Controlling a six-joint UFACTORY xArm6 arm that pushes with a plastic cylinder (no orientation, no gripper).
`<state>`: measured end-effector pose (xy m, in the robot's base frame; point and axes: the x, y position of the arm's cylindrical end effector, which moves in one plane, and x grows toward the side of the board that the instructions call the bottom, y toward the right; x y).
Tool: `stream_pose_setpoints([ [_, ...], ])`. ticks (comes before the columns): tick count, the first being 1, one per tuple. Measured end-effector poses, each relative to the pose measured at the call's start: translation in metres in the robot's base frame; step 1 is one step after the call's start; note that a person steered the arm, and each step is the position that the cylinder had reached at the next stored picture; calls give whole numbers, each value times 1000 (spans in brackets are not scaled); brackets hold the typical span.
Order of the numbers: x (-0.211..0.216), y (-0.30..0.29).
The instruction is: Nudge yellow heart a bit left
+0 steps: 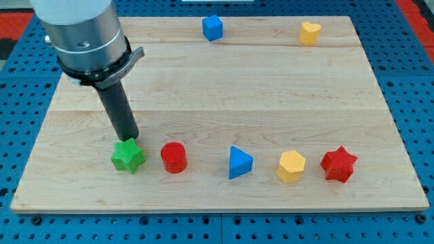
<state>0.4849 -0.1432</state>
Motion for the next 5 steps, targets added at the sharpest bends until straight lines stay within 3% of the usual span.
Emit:
stream_pose_setpoints([
  [1,-56,48],
  [2,-105,157],
  [5,-165,415],
])
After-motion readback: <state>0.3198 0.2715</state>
